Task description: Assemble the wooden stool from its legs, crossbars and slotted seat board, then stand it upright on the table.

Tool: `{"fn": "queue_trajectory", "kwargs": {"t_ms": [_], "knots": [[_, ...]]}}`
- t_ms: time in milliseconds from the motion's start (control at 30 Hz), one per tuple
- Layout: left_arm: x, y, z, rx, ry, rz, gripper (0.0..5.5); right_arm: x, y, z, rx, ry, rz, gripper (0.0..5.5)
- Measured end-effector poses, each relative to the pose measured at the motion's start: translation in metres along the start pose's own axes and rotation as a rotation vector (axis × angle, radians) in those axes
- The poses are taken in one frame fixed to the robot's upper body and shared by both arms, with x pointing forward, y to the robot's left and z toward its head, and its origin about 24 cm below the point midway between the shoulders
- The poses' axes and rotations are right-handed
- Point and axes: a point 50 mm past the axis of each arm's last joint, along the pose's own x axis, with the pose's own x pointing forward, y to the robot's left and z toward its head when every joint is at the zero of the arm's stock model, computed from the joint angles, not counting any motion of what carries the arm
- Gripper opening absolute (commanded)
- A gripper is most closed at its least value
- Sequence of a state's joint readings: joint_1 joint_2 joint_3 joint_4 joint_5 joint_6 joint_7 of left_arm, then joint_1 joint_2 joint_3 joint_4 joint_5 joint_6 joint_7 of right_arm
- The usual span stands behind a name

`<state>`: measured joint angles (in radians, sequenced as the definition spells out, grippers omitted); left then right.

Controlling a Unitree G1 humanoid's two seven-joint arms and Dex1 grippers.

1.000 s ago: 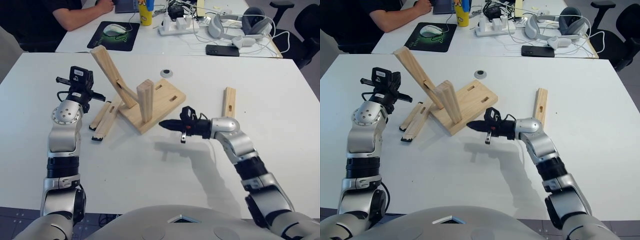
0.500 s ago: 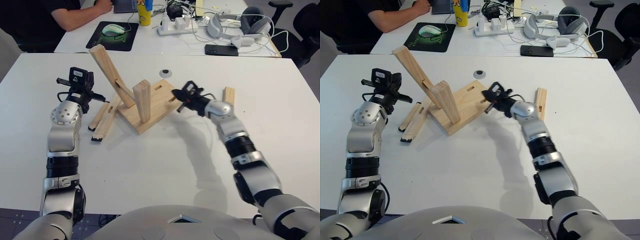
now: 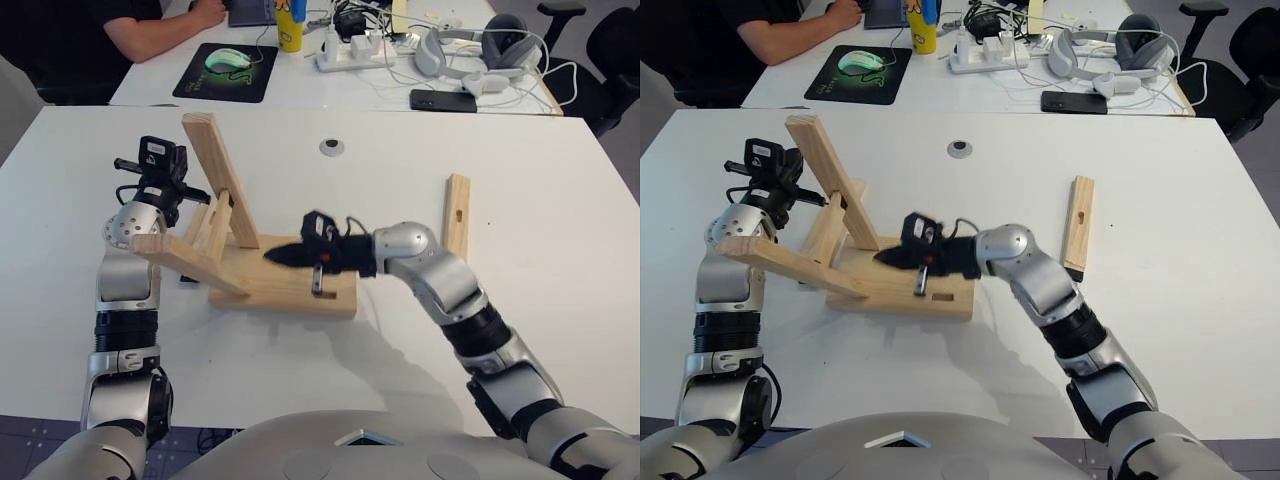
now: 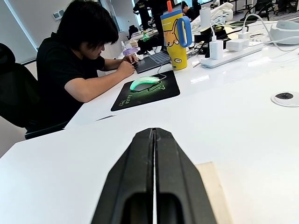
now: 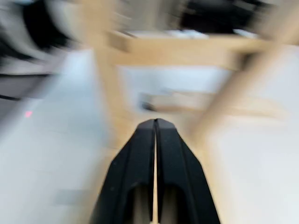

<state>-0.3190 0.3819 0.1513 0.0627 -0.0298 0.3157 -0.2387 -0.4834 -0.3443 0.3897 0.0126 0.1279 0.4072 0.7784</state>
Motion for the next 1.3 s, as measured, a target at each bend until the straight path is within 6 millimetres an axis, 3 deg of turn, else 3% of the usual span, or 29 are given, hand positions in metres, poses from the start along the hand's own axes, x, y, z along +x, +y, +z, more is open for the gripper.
{"fn": "queue_trajectory", "kwargs": {"t_ms": [100,200,367,500,667,833,933,1300], "knots": [[-0.003,0.0,-0.001,-0.005,0.0,0.003,0.01,-0.015,-0.02,-0.029,-0.105,0.146,-0.095,0.0],[-0.005,0.003,-0.002,-0.008,0.001,0.01,0.01,-0.023,-0.011,-0.049,-0.154,0.22,0.024,0.0],[-0.007,0.008,-0.002,-0.002,0.005,0.026,0.01,-0.024,0.003,-0.049,-0.183,0.196,0.198,0.0],[-0.014,0.015,-0.002,-0.004,0.02,-0.035,0.01,-0.023,0.005,-0.05,-0.198,0.212,0.208,0.0],[-0.032,0.051,0.01,0.122,0.158,-0.337,0.01,-0.031,0.009,-0.051,-0.193,0.243,0.215,0.0],[-0.065,0.065,0.031,0.1,0.409,-0.726,0.01,-0.036,0.013,-0.054,-0.194,0.324,0.21,0.0],[-0.079,0.059,0.033,0.077,0.502,-0.827,0.01,-0.037,0.014,-0.053,-0.161,0.347,0.175,0.0],[-0.125,0.023,-0.016,0.023,0.859,-1.061,0.01,-0.035,0.026,-0.049,-0.034,0.392,0.079,0.0]]}}
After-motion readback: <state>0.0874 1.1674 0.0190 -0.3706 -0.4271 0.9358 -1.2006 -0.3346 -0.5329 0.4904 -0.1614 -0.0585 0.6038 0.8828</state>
